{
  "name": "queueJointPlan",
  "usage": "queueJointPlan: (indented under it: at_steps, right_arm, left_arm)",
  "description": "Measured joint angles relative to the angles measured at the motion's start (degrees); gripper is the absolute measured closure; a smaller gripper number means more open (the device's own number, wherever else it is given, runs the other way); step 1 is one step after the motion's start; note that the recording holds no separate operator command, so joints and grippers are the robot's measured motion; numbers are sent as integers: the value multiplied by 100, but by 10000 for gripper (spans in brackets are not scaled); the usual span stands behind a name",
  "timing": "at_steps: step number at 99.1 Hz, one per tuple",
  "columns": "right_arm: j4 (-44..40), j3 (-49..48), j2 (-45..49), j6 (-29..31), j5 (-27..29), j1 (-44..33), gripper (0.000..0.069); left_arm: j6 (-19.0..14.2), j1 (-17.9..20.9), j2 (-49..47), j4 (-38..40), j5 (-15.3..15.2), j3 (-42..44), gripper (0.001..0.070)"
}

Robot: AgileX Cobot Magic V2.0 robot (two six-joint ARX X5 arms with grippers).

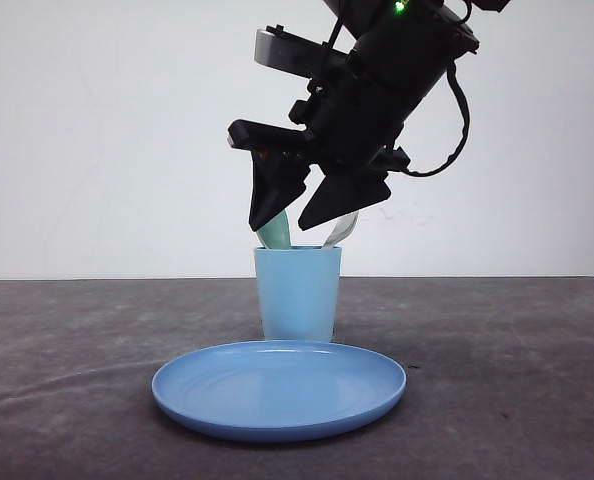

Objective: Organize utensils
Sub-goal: 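Lower the spoon into the cup and open the right gripper, then move the right gripper back toward the cup rim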

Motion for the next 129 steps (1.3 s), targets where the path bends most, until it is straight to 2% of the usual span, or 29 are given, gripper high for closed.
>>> queueJointPlan:
  at_steps: [23, 38, 67, 89, 107, 119, 129]
  right_arm:
    - [-680, 0, -938, 42, 11, 15, 311]
    - [-1325, 2, -1325, 46, 33, -72, 162]
    - [-2413, 2, -1777, 48, 304, -304, 12]
    - [-2914, 0, -1912, 52, 627, -313, 12]
    - [-3169, -144, -2070, 52, 605, -476, 12]
    - [-2789, -643, -2350, 52, 258, -809, 12]
    - [-2306, -1088, -2430, 63, -293, -1156, 12]
  left_arm:
    - [0, 0, 0, 0, 0, 0, 474]
    - [0, 0, 0, -2, 0, 0, 474]
    - [0, 0, 0, 0, -4, 0, 474]
    - [0, 0, 0, -2, -7, 0, 474]
    - [0, 0, 0, -76, -4, 0, 474]
    - [0, 0, 0, -92, -7, 0, 474]
    - [0, 0, 0, -94, -7, 0, 474]
